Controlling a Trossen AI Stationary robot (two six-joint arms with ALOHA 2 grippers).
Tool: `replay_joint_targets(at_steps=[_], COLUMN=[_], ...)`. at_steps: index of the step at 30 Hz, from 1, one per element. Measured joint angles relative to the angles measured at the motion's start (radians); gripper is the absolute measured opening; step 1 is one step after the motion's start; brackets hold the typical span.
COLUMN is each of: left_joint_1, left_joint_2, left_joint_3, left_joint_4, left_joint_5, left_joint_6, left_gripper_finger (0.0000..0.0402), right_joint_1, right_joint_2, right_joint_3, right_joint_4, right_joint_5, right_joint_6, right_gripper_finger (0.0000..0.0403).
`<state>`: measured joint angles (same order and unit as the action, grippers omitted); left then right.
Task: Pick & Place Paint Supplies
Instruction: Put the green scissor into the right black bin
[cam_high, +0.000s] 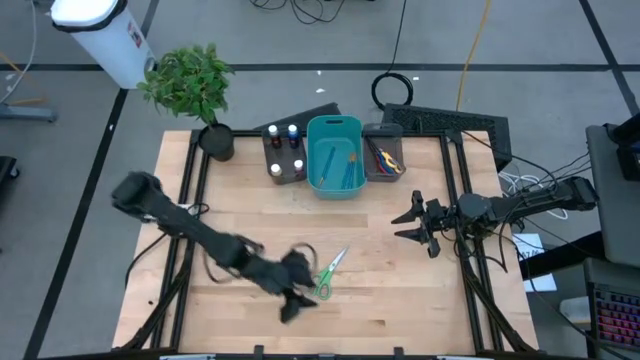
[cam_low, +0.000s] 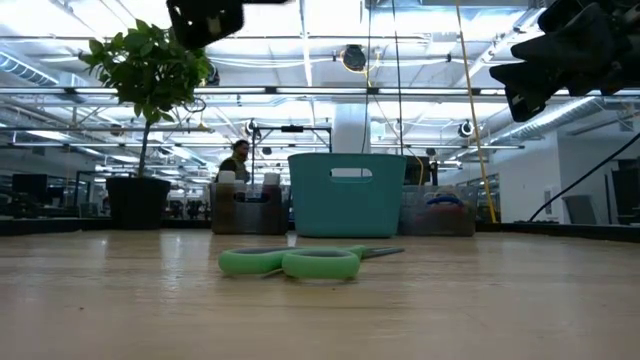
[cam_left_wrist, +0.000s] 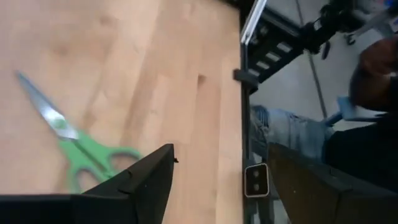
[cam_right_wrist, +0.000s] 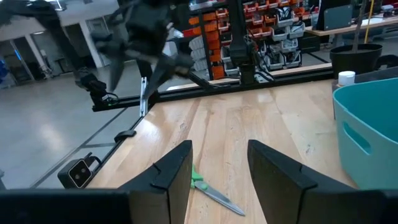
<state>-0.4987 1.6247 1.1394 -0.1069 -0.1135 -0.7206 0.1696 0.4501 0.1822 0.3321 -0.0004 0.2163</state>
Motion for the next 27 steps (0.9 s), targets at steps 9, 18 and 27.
replay_joint_targets(at_steps=[9, 18, 27], left_joint_1=[0.024, 0.062, 0.079], left_joint_2=[0.360, 0.451, 0.451], left_joint_3=[0.334, 0.369, 0.369], left_joint_4=[-0.209, -0.450, -0.484], left_joint_5=[-0.025, 0.009, 0.015], left_joint_6=[-0.219, -0.482, -0.545], left_gripper_finger=[0.0230, 0.0186, 0.0173], right_joint_1=[0.000, 0.000, 0.000], right_joint_2=[0.003, 0.006, 0.006], right_joint_3=[0.000, 0.000, 0.000], right_joint_4=[-0.004, -0.004, -0.014], right_joint_5=[0.000, 0.000, 0.000], right_joint_6=[0.007, 0.007, 0.000], right_gripper_finger=[0.0144, 0.0143, 0.0143])
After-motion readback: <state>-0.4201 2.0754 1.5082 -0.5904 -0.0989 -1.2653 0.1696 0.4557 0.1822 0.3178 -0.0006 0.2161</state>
